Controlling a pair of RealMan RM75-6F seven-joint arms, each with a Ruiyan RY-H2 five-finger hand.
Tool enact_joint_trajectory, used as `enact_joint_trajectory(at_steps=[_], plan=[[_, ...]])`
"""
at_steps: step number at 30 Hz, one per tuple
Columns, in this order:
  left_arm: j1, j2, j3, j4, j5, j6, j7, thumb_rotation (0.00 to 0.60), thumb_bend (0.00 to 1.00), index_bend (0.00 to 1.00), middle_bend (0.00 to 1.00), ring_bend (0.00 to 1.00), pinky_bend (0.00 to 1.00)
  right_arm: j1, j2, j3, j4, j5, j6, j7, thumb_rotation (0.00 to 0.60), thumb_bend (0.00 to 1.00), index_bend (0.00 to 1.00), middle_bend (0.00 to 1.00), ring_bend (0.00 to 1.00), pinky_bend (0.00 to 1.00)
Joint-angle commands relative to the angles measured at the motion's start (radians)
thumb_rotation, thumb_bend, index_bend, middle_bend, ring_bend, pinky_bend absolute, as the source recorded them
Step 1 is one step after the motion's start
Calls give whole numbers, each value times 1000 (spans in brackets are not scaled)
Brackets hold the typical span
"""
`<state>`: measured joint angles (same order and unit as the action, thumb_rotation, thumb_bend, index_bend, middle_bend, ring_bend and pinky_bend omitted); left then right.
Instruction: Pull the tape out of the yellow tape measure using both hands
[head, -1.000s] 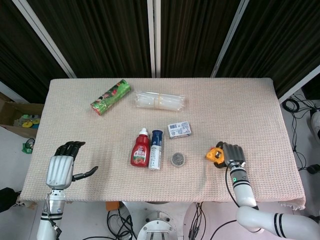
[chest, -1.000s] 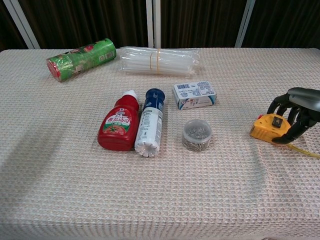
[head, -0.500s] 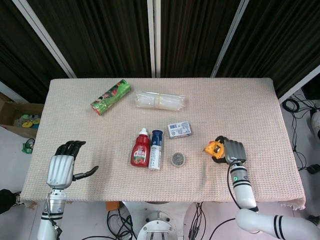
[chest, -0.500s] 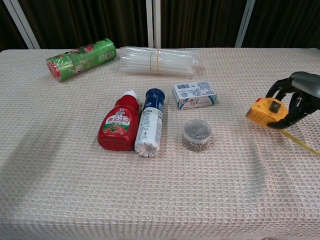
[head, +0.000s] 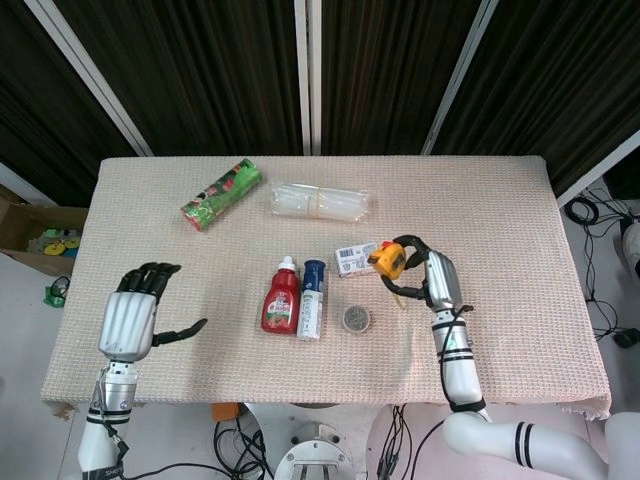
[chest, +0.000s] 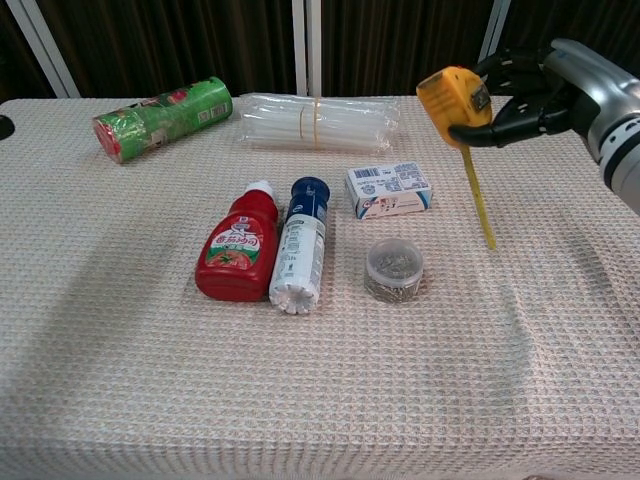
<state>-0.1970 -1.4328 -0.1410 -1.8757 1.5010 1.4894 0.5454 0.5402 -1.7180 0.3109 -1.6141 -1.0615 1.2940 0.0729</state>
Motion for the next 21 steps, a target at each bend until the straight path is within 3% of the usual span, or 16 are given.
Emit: enact_joint_trajectory(at_steps=[1,4,8,15,21], plan=[[-37,20,-46,-45,-3,-17,15,204,56,239,236,184,264,57,-129,85,79,-38,-91,224,600,337,587,526,521,505],[-69,26,-87,-73,-8,-26,47,264,84,239,236,184,264,88,-197,114,126,-56,-136,355,600,342,587,524,520,505],[-127,23,-142,-111,-26,-59,99,332,104,241,240,186,271,129,-271,128,203,-106,-147,434,600,344,587,524,520,505],[-273,-13,-249,-139,-77,-150,167,345,142,278,309,290,391,191,-346,182,268,-91,-200,496,600,350,587,524,520,505],[-386,-63,-288,-113,-153,-226,218,346,169,325,362,334,439,223,-378,200,299,-89,-217,493,600,350,587,524,520,505]])
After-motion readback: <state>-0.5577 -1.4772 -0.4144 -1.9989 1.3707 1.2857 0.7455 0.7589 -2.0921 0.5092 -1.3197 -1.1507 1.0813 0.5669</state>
